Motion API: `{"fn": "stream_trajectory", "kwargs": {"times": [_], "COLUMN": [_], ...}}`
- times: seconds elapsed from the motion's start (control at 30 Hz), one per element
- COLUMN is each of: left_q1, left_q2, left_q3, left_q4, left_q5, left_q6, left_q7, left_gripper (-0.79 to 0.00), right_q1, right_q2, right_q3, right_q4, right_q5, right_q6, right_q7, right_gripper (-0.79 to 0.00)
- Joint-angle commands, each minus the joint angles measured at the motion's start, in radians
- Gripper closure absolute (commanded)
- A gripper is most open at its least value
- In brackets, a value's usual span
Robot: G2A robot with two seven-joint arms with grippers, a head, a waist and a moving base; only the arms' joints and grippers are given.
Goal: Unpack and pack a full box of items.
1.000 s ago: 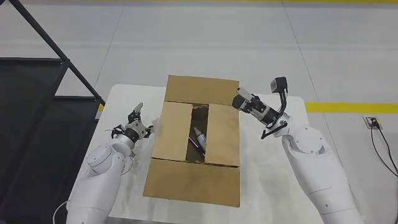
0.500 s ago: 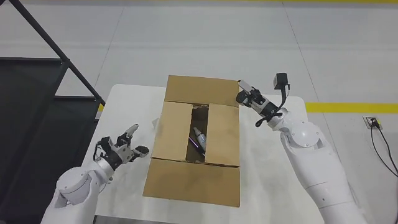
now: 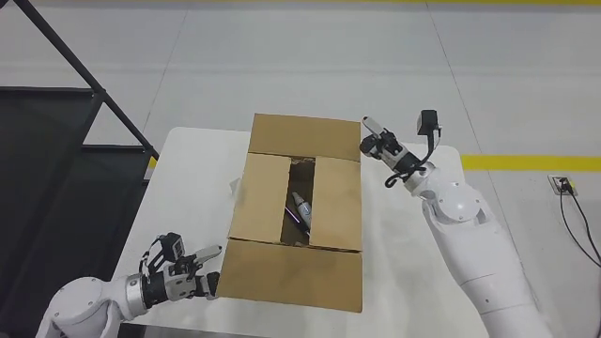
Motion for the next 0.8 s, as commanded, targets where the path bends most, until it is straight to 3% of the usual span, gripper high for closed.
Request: {"fn": "stream_trajectory", "kwargs": {"times": [0.0,0.2,0.4,0.77], "left_q1": [0.003,0.009,0.021,0.026], "left_q2": [0.003,0.009,0.008,-0.01], "left_q3": [0.0,-0.001,0.005,0.063], "left_q4": [-0.006,-0.036,-0.083,-0.158], "left_q5": [-0.023,-0.089,-0.171,-0.279], "left_q6": [0.006,0.012,0.021,-0.007], "left_q7": [-0.025,-0.01,0.071,0.405], "left_gripper": [-0.785,-0.785,-0.785,-0.785], "right_q1": [0.008,0.034,0.088,0.241], "right_q2": [-0.002,-0.009,-0.022,-0.077], "right_q3": [-0.004,-0.018,-0.049,-0.116], "right_q4": [0.018,0.07,0.169,0.461], "right_q5": [-0.008,-0.064,-0.077,0.043], "right_q6": [0.005,0.042,0.067,-0.058], "right_q7": [-0.018,-0.096,-0.086,0.07], "right_gripper": [-0.785,-0.785,-0.785,-0.785]}}
